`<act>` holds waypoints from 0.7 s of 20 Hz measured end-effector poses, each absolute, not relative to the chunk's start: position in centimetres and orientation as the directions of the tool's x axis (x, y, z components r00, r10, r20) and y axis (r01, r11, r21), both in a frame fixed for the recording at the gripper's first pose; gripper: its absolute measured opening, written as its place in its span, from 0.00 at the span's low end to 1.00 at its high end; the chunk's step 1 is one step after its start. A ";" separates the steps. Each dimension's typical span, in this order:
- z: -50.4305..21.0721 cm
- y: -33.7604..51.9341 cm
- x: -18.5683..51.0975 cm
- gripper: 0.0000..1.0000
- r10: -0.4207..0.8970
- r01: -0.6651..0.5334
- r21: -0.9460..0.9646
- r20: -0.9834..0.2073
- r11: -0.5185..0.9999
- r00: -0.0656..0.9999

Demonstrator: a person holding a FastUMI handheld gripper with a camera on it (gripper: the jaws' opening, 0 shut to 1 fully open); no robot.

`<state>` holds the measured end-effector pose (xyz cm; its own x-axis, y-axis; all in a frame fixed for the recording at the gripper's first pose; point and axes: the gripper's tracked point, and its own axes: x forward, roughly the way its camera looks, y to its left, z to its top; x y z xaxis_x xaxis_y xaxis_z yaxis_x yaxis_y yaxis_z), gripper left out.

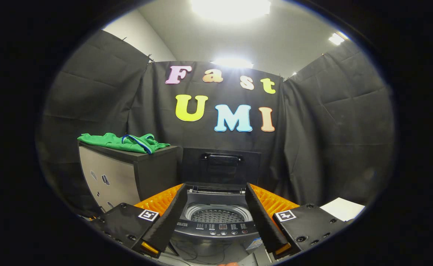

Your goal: Put the clothes into the washing machine and then close the washing machine lid.

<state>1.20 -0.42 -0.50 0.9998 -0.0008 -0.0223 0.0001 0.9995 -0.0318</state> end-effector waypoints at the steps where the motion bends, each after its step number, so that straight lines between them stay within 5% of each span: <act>1: -0.6 -0.6 1.1 0.98 0.000 -0.001 -0.033 -0.025 0.999 1.000; 14: 2.2 2.0 2.4 0.98 0.103 -0.106 -0.030 -0.083 0.994 0.991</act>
<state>2.38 1.98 2.17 0.9912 0.1029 -0.0834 -0.1057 0.9939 -0.0299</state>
